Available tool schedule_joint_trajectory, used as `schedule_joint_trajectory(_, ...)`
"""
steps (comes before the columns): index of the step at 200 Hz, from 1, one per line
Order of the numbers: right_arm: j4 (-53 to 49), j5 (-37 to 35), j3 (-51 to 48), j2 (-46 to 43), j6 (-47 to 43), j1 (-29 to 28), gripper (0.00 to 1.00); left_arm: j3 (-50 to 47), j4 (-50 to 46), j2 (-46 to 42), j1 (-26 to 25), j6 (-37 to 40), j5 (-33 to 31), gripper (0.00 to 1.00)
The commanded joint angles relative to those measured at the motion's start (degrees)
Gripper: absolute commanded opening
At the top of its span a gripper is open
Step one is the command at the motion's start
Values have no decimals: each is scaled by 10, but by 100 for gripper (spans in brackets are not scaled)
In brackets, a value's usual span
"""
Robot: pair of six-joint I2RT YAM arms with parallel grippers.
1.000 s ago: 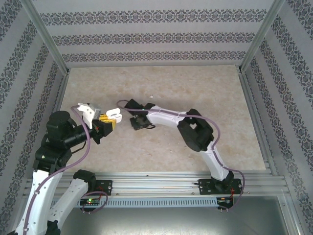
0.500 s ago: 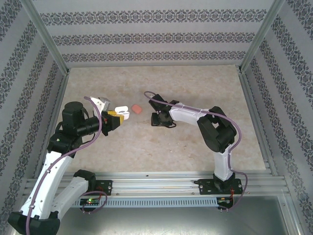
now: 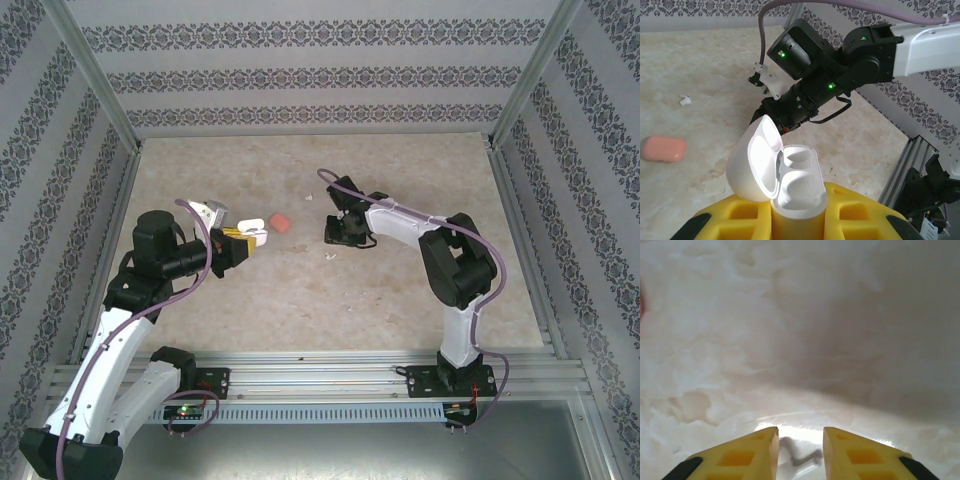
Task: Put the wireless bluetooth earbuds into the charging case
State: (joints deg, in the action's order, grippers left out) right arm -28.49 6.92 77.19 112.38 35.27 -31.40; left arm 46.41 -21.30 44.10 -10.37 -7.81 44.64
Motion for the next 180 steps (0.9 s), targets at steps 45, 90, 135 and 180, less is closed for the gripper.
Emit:
schedule_joint_trajectory(45,-6,47,-40,19,-36,8,23,-9,48,4,6,-18,17,0)
schedule_joint_trajectory(90,-12,49,-84,-14,-25,0,20,-10,54,4,5,-22,18,0)
schedule_joint_trajectory(135,-19,49,-107,-38,-14,-19,20,-11,53,3,5,-22,21,0)
schedule_joint_trajectory(180,-28,49,-106,-49,6,-40,19,-11,47,-3,5,-19,21,0)
